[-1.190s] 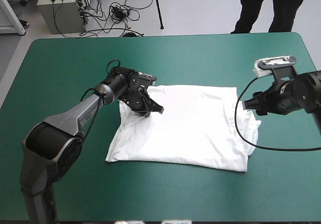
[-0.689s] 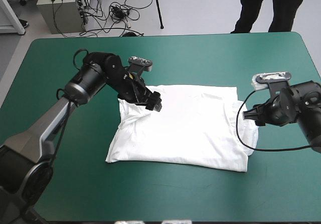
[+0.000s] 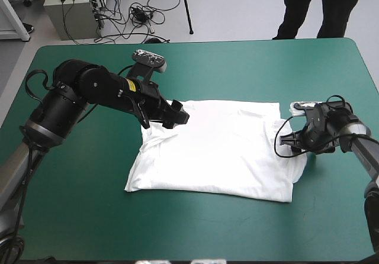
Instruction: Fold the cloth
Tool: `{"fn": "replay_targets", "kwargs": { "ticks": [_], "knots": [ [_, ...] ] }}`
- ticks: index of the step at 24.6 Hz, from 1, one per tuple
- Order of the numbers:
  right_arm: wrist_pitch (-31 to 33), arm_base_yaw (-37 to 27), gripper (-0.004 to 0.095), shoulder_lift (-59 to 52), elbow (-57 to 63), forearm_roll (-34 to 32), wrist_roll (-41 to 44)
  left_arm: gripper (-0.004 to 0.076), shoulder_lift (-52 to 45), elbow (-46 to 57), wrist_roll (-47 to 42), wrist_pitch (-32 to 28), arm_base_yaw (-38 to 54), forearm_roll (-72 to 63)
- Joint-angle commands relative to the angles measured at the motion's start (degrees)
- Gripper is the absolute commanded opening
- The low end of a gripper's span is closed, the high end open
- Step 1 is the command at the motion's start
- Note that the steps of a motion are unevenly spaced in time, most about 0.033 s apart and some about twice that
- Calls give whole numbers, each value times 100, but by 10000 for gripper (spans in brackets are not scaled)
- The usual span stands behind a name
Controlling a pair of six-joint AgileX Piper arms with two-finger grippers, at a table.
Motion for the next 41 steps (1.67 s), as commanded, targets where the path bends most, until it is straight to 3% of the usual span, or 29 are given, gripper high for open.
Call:
{"fn": "replay_targets", "kwargs": {
  "ticks": [1, 4, 6, 9, 10, 13, 16, 18, 22, 32, 35, 39, 41],
  "knots": [
    [-146, -109, 577, 37, -122, 108, -276, 637, -224, -170, -87, -287, -26, -107],
    [-144, -109, 517, 272, -71, 238, -289, 637, -224, -170, -120, -326, -26, -107],
    [-132, -109, 417, 440, -54, 343, -343, 637, -224, -170, -120, -326, -26, -107],
    [-209, -109, 35, 624, -48, 412, -343, 637, -235, -170, -183, -160, -26, -129],
    [-241, -109, -16, 624, -48, 412, -327, 637, -235, -170, -183, -148, -26, -129],
    [-13, -132, -17, 361, -325, 456, -351, 637, -235, -170, -183, -127, -26, -27],
    [386, 6, -17, -229, -879, 1337, -990, 637, -235, -170, -224, -34, -26, 133],
    [397, 355, -16, -368, -1070, 1547, -1085, 637, -235, -170, -224, -32, -26, 146],
    [178, 1255, -17, -1, -1119, 1509, -1042, 637, -245, -170, -224, 20, -26, 191],
    [28, 1572, 8, 873, -1132, 1443, -1269, 637, -245, -170, -315, 46, -26, 619],
    [257, 1572, 118, 861, -1192, 1428, -1461, 637, -245, -170, -353, 58, -26, 853],
    [1111, 1572, 413, 852, -1608, 1465, -1462, 637, -245, -170, -371, 146, -26, 992],
    [1422, 1572, 515, 793, -1852, 1426, -1410, 637, -245, -170, -399, 171, -26, 1114]
  ]
}}
